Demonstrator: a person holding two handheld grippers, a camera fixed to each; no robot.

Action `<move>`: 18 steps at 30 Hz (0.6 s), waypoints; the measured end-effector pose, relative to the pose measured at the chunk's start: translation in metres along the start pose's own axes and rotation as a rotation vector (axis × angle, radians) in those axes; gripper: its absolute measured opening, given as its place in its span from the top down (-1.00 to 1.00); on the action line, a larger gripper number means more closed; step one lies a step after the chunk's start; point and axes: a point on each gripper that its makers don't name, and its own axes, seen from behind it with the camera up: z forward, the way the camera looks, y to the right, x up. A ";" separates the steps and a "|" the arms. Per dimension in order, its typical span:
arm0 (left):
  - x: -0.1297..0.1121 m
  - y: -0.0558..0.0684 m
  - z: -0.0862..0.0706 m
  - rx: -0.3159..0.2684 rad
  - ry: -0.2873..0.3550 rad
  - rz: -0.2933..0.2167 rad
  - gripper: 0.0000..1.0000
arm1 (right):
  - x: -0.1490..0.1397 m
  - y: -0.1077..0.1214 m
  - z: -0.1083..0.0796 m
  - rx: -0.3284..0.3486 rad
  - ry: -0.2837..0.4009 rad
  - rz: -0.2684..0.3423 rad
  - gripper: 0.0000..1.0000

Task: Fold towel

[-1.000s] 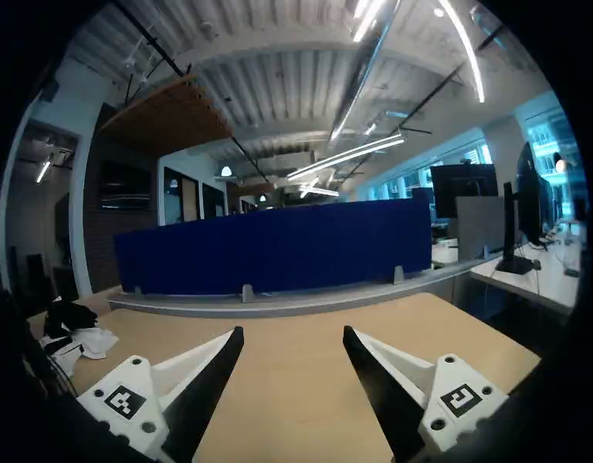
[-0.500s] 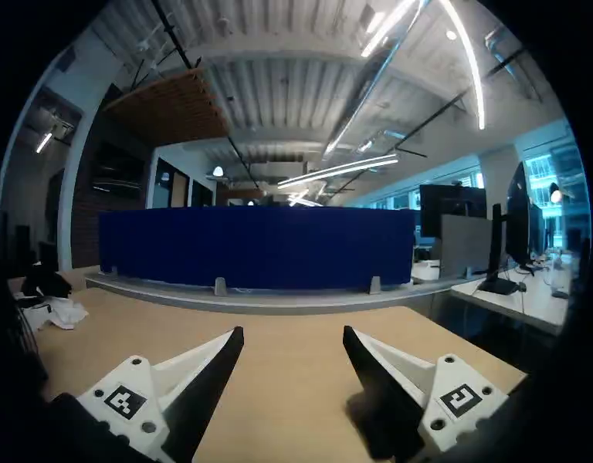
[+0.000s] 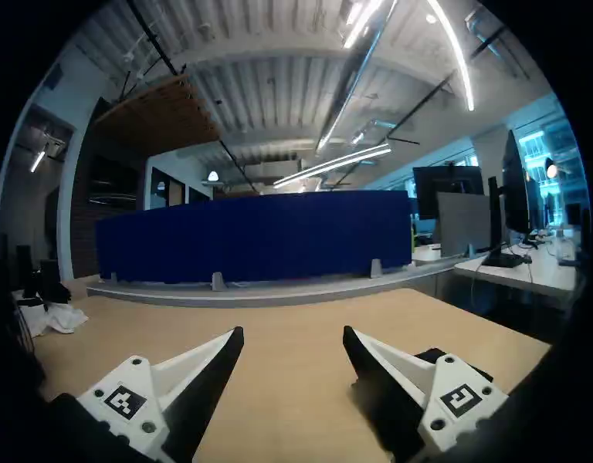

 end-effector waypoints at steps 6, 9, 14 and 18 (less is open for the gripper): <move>0.000 0.000 0.000 0.000 0.000 0.000 -0.90 | -0.010 -0.004 0.001 0.016 -0.002 -0.004 -0.99; 0.000 0.000 0.001 0.000 0.000 0.000 -0.91 | -0.013 -0.009 0.001 0.026 -0.003 0.005 -0.99; 0.000 0.000 0.001 0.000 0.000 0.000 -0.91 | -0.019 -0.013 0.001 0.027 0.001 -0.001 -0.99; 0.000 0.000 0.001 0.000 0.000 0.000 -0.91 | -0.024 -0.015 0.000 0.024 -0.005 -0.027 -0.99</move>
